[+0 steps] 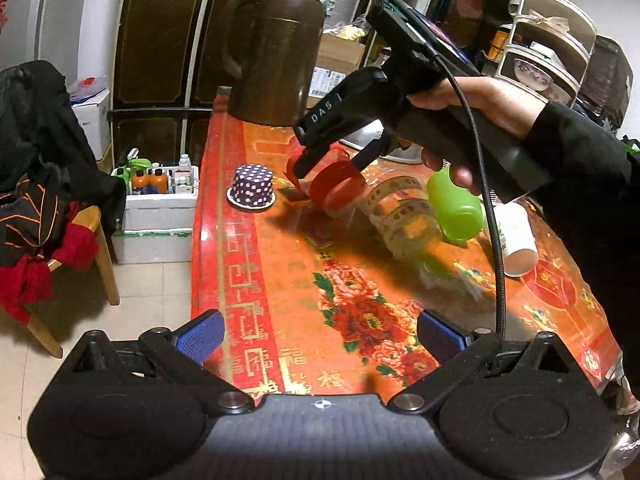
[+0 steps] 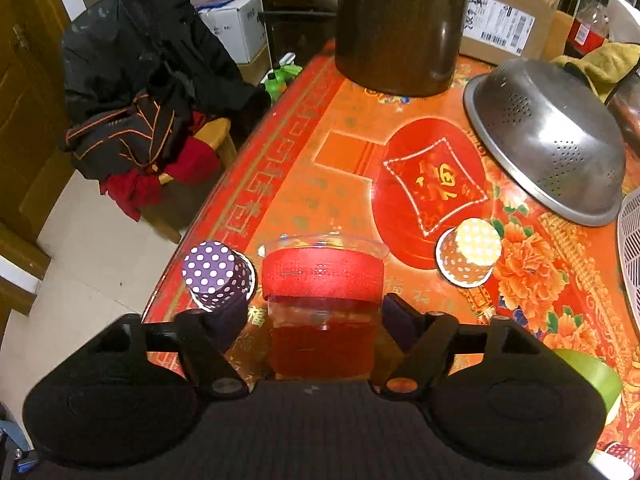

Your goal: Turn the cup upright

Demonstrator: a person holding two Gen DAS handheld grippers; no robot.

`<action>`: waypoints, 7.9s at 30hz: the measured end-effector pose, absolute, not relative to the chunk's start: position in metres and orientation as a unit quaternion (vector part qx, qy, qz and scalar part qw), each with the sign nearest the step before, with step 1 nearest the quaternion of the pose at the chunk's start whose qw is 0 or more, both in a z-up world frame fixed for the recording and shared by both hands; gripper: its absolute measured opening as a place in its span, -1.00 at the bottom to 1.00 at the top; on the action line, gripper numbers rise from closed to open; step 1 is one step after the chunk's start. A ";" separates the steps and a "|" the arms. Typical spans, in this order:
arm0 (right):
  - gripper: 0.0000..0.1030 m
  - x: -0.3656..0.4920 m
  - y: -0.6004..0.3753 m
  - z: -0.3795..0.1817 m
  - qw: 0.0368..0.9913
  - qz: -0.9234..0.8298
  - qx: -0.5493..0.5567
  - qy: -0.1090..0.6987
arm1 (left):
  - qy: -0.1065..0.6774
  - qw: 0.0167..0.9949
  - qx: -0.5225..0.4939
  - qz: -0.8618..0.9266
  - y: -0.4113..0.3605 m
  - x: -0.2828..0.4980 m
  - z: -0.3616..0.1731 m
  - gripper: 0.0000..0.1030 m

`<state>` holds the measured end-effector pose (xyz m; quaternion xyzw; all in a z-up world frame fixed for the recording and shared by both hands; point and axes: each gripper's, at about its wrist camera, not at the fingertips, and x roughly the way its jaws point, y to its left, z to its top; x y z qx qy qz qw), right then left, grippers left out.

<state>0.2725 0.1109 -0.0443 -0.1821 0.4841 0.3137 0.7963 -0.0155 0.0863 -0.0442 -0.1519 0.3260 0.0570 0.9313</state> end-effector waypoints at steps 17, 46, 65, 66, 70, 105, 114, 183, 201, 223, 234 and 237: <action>0.21 0.214 0.045 0.054 0.851 0.331 -0.117 0.390 | 0.312 0.933 -0.157 0.083 0.095 -0.022 -0.037 1.00; 0.33 0.098 -0.117 -0.070 0.833 0.289 0.046 0.470 | 0.411 0.870 -0.262 -0.080 0.024 0.025 -0.049 1.00; 0.50 0.077 -0.145 -0.072 0.837 0.315 0.052 0.445 | 0.480 0.806 -0.341 -0.063 -0.018 0.056 -0.070 0.82; 0.50 0.076 -0.145 -0.073 0.836 0.318 0.051 0.444 | 0.483 0.804 -0.341 -0.062 -0.020 0.056 -0.070 0.81; 0.50 0.071 -0.146 -0.075 0.832 0.331 0.055 0.442 | 0.482 0.805 -0.342 -0.050 -0.026 0.054 -0.070 0.64; 0.98 0.035 -0.181 -0.083 0.899 0.251 0.055 0.354 | 0.330 0.930 -0.157 -0.044 -0.029 0.032 -0.042 0.35; 0.98 0.024 -0.197 -0.094 0.900 0.261 0.139 0.320 | 0.162 0.987 -0.023 0.004 -0.044 0.004 -0.036 0.35; 0.98 -0.055 -0.150 -0.026 0.954 0.222 0.000 0.200 | 0.270 0.961 -0.024 -0.050 -0.025 -0.105 0.020 0.95; 0.98 -0.043 -0.156 -0.034 0.947 0.229 0.022 0.224 | 0.300 0.953 -0.041 -0.032 -0.026 -0.098 0.022 0.95; 0.98 -0.039 -0.160 -0.036 0.944 0.228 0.036 0.234 | 0.323 0.945 -0.046 -0.039 -0.026 -0.092 0.012 0.95; 0.98 -0.038 -0.160 -0.038 0.942 0.233 0.037 0.238 | 0.322 0.945 -0.047 -0.040 -0.027 -0.092 0.010 0.95; 0.98 -0.038 -0.160 -0.038 0.942 0.233 0.037 0.238 | 0.324 0.944 -0.046 -0.041 -0.028 -0.091 0.009 0.95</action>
